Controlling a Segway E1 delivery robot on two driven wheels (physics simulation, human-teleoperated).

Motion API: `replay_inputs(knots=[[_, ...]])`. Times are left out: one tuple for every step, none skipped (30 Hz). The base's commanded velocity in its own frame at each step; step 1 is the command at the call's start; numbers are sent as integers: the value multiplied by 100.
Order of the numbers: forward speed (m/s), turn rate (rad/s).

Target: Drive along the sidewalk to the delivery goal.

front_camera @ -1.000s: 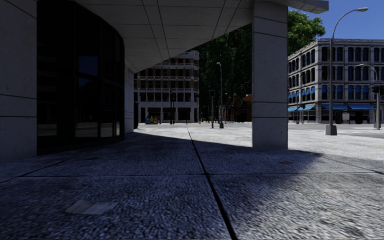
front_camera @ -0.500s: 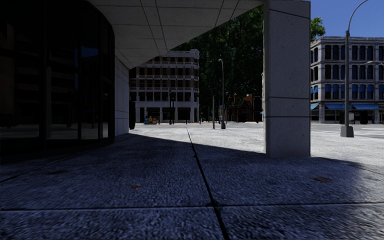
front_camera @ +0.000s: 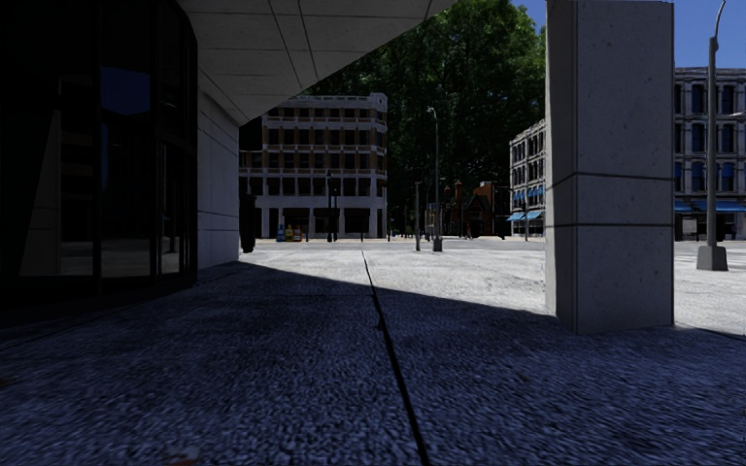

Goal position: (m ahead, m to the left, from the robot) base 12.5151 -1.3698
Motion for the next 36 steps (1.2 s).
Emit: replay_inputs(knots=[[200, 0], [200, 0], [200, 0], [200, 0], [200, 0], [200, 0], [200, -4], [200, -11], [200, -16], [200, -16], [200, -18], [200, -19], [200, -19], [200, -19], [200, -19], [200, -20], [200, -22], [200, -22], [200, -22], [200, -23], [200, -23], [200, -26], [200, -26], [200, -31], [200, -32], [200, -32], [200, -32], [200, -32], [200, -32], [200, -32], [200, -32], [200, -32], [200, -32], [200, -32], [200, -32], [200, -32]])
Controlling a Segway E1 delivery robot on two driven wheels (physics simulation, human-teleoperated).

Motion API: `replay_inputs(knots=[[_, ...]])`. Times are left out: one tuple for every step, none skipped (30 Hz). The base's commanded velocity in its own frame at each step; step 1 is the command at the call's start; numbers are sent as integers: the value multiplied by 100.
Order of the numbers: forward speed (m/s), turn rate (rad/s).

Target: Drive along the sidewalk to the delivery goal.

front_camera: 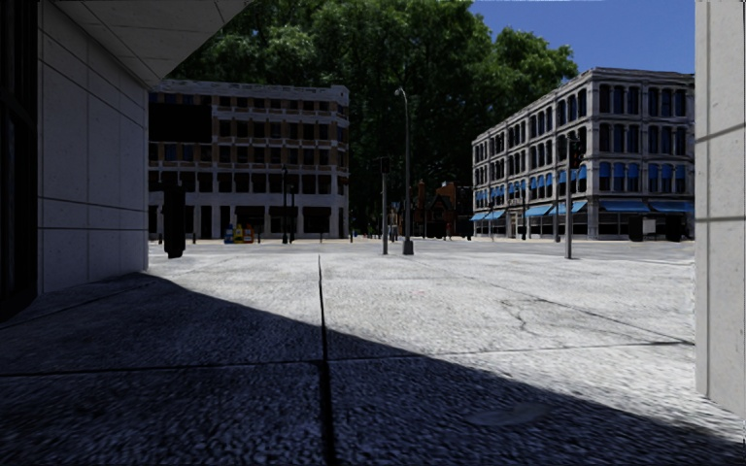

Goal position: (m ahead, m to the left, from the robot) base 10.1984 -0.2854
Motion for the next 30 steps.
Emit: replay_inputs(knots=[[200, -32], [200, -32], [200, -32], [200, -32], [200, -32], [200, -32], [200, -32], [200, -32], [200, -30], [200, -19], [200, -19], [200, -1], [200, 0], [200, 0], [200, 0], [200, 0], [200, 0], [200, 0], [200, 0], [200, 0], [200, 0], [200, 0], [200, 0], [200, 0], [200, 0], [200, 0], [200, 0], [200, 0], [200, 0], [200, 0]])
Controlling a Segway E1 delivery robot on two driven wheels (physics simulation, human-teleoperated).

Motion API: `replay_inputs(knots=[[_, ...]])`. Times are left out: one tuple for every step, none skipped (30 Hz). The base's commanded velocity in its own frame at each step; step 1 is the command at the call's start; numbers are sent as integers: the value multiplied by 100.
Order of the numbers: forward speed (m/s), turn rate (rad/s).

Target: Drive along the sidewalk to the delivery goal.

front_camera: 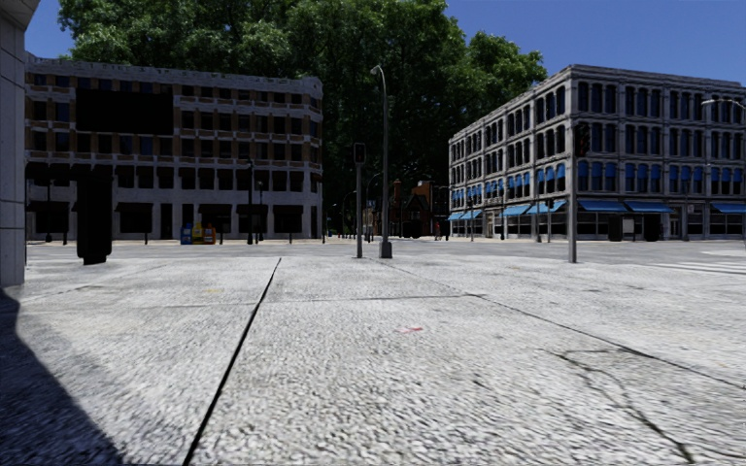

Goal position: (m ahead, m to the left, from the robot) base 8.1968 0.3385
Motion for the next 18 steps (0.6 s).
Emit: replay_inputs(knots=[[200, 0], [200, 0], [200, 0], [200, 0], [200, 0], [200, 0], [200, 0], [200, 0], [200, 0], [200, 0], [200, 0], [200, 0], [200, 0], [200, 0], [200, 0], [200, 0], [200, 0], [200, 0]])
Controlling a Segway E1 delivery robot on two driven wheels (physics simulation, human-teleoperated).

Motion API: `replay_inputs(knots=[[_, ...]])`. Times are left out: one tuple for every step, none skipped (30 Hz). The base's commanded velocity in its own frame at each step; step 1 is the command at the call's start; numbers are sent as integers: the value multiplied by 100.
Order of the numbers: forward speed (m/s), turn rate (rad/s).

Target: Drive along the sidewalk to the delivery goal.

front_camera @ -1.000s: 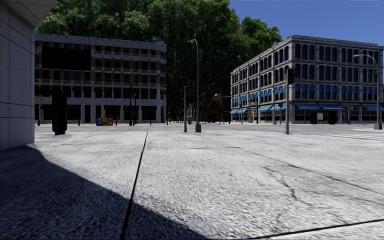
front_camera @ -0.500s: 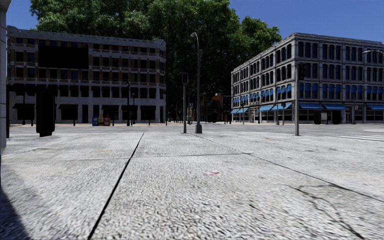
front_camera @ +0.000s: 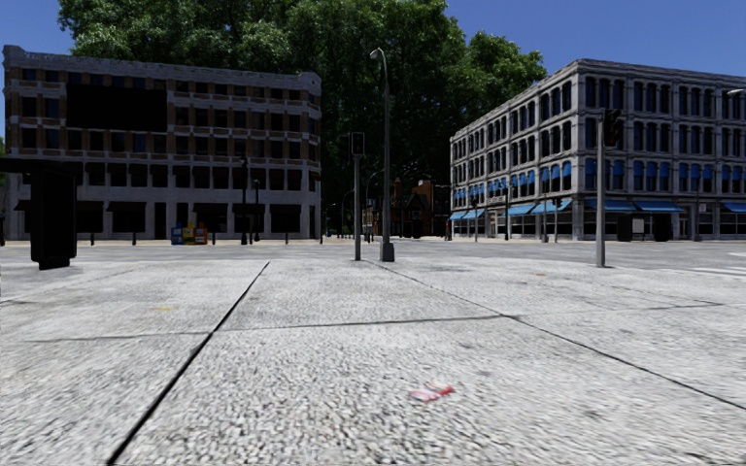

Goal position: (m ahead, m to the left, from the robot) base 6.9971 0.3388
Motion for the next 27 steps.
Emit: replay_inputs(knots=[[200, 0], [200, 0], [200, 0], [200, 0], [200, 0], [200, 0], [200, 0], [200, 0], [200, 0], [200, 0], [200, 0], [200, 0], [200, 0], [200, 0], [200, 0], [200, 0], [200, 0], [200, 0], [200, 0], [200, 0], [200, 0], [200, 0], [200, 0], [200, 0], [200, 0], [200, 0], [200, 0]])
